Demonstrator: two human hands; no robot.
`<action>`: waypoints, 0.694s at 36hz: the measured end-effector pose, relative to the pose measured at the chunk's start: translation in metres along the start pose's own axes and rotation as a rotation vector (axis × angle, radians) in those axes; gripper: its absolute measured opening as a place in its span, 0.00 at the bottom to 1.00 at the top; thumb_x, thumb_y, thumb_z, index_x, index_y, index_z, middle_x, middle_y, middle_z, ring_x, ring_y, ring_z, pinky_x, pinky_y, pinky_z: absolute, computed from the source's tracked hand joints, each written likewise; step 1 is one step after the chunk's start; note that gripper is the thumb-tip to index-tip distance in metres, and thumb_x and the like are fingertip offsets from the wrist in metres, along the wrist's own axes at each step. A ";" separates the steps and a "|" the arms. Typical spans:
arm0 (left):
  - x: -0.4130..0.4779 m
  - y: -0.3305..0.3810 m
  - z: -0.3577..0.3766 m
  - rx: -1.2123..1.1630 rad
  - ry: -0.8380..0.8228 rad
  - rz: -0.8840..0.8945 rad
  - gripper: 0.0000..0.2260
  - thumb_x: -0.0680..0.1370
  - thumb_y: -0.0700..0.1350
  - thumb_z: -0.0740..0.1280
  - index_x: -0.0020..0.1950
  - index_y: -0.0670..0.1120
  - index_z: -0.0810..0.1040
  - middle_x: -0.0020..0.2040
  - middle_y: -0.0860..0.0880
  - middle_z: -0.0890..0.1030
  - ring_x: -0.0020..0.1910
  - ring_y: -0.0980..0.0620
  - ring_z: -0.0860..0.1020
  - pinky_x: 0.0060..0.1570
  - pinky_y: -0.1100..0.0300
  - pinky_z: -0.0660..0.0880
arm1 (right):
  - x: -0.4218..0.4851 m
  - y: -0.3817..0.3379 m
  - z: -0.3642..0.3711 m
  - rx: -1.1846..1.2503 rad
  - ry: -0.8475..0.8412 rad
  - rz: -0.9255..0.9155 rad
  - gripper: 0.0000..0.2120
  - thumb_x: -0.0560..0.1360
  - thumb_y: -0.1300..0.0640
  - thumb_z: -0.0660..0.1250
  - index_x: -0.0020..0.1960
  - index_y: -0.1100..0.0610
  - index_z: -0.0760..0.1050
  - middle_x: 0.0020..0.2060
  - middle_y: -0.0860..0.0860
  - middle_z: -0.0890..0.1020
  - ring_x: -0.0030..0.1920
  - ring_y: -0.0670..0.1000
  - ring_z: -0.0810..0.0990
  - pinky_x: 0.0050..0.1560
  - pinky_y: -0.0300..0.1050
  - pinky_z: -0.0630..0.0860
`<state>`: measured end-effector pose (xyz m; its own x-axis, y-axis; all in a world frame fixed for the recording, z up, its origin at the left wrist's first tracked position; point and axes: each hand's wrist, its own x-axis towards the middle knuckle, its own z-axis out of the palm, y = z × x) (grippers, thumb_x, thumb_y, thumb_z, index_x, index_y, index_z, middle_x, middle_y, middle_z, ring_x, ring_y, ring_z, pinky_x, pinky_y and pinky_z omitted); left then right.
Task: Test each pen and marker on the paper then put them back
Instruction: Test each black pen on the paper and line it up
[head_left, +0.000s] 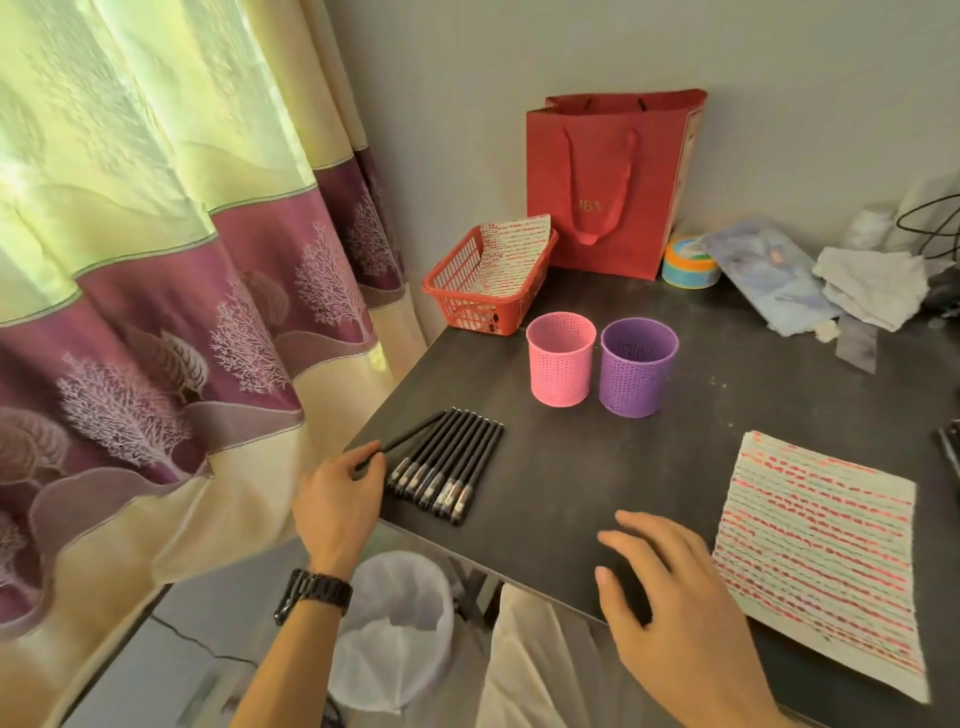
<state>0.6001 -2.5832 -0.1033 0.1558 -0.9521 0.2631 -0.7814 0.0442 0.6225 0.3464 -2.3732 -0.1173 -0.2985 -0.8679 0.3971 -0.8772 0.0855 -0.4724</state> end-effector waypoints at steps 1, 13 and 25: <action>-0.001 -0.001 0.002 0.004 -0.002 -0.001 0.09 0.80 0.51 0.67 0.57 0.57 0.86 0.36 0.57 0.81 0.31 0.56 0.76 0.30 0.60 0.72 | 0.001 -0.003 0.005 0.002 -0.028 -0.013 0.15 0.71 0.53 0.76 0.57 0.51 0.82 0.62 0.47 0.79 0.64 0.48 0.74 0.57 0.40 0.72; -0.003 -0.011 0.009 0.005 -0.115 -0.025 0.10 0.80 0.51 0.64 0.54 0.60 0.85 0.54 0.56 0.82 0.56 0.52 0.67 0.57 0.52 0.72 | -0.002 0.005 0.027 -0.036 -0.120 0.034 0.15 0.73 0.46 0.73 0.58 0.49 0.81 0.62 0.45 0.80 0.64 0.49 0.77 0.56 0.43 0.78; 0.011 0.000 0.002 -0.144 -0.236 -0.210 0.05 0.75 0.52 0.70 0.46 0.59 0.86 0.46 0.58 0.85 0.51 0.50 0.80 0.52 0.47 0.81 | -0.003 0.005 0.027 -0.012 -0.136 0.066 0.14 0.75 0.46 0.72 0.59 0.48 0.80 0.63 0.43 0.78 0.66 0.46 0.74 0.60 0.39 0.71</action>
<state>0.6002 -2.5944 -0.1015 0.1471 -0.9879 -0.0493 -0.6509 -0.1342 0.7472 0.3531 -2.3836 -0.1419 -0.3028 -0.9183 0.2548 -0.8622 0.1500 -0.4839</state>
